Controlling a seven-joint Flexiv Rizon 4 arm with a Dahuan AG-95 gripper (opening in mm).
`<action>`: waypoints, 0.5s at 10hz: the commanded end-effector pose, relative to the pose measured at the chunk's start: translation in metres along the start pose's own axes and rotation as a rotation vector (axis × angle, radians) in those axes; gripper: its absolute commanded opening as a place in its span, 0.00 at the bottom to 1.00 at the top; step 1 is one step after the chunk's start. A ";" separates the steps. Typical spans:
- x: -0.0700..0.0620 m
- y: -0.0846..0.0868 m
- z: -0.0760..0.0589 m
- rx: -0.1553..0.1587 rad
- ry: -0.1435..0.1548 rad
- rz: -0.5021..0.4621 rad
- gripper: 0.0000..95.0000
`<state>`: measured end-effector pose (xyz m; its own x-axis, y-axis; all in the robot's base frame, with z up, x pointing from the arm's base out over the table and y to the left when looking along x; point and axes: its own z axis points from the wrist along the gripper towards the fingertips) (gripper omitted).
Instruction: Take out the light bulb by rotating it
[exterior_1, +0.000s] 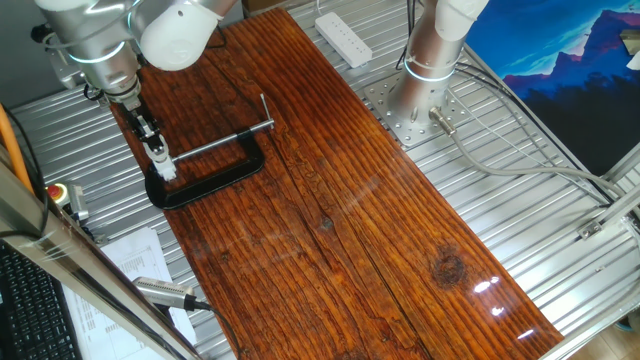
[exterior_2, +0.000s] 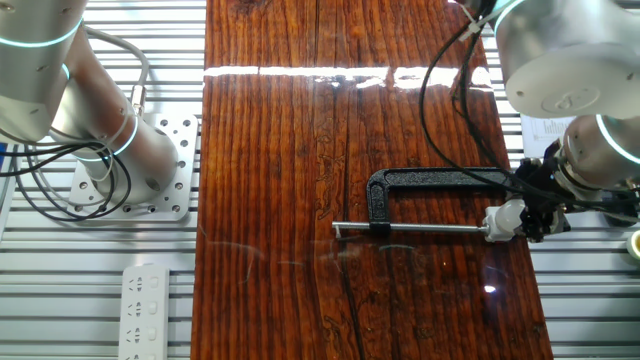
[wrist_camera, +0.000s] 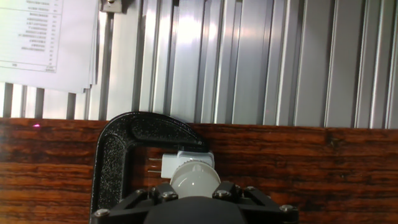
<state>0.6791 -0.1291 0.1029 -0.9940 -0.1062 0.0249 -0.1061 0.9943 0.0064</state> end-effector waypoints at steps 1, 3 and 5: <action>0.000 0.000 0.000 -0.001 0.004 -0.005 0.40; 0.000 0.000 0.000 -0.002 0.017 -0.017 0.20; 0.000 0.000 0.000 0.000 0.020 -0.036 0.00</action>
<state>0.6800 -0.1290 0.1029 -0.9886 -0.1438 0.0448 -0.1435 0.9896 0.0095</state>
